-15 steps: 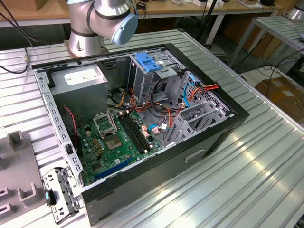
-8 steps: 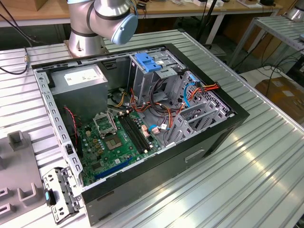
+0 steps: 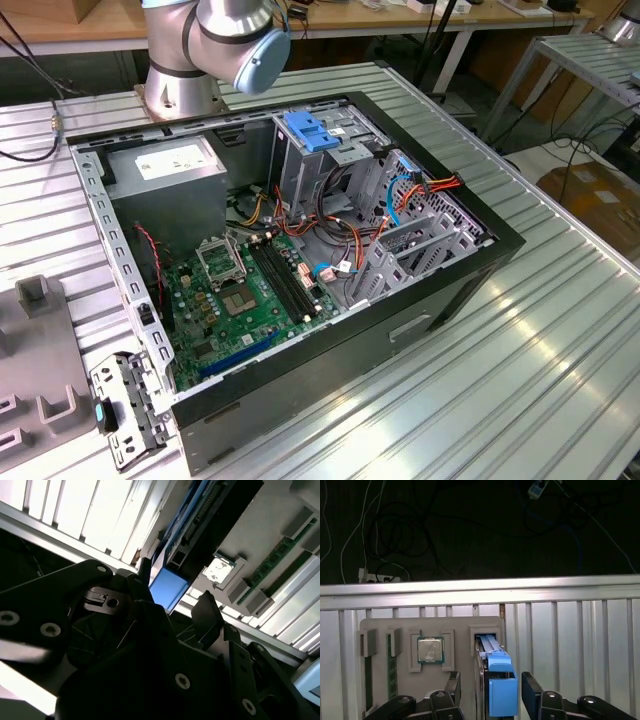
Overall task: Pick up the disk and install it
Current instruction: 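Pick up the disk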
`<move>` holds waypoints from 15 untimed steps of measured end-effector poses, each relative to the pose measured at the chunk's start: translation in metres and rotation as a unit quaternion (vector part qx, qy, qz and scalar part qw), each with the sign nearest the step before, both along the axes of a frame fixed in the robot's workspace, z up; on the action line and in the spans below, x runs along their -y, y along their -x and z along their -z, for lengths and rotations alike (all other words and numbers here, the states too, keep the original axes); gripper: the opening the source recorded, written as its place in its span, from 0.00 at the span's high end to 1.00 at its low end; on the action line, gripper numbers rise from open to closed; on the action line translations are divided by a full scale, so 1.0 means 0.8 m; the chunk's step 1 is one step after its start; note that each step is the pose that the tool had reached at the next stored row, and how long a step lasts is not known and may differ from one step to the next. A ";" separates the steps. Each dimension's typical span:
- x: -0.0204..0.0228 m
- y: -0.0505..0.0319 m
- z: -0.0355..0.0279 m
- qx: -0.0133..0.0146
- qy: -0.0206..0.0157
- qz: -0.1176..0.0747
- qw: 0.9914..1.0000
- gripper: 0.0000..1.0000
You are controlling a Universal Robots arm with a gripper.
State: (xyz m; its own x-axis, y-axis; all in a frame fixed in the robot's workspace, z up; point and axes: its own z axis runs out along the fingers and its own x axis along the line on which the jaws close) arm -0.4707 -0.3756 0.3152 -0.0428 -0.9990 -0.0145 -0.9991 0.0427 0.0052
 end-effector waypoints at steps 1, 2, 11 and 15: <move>0.0000 0.000 0.0021 0.000 0.000 0.000 1.000 0.40; 0.0000 0.000 0.0049 0.000 0.000 0.001 1.000 0.40; -0.0031 -0.001 0.0170 0.000 0.000 0.030 1.000 0.40; -0.0064 -0.001 0.0200 0.000 0.000 0.033 0.999 0.40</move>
State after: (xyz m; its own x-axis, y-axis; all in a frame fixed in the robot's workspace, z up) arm -0.4699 -0.3705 0.2993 -0.1094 -0.9939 -0.0145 -0.9940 0.1093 0.0052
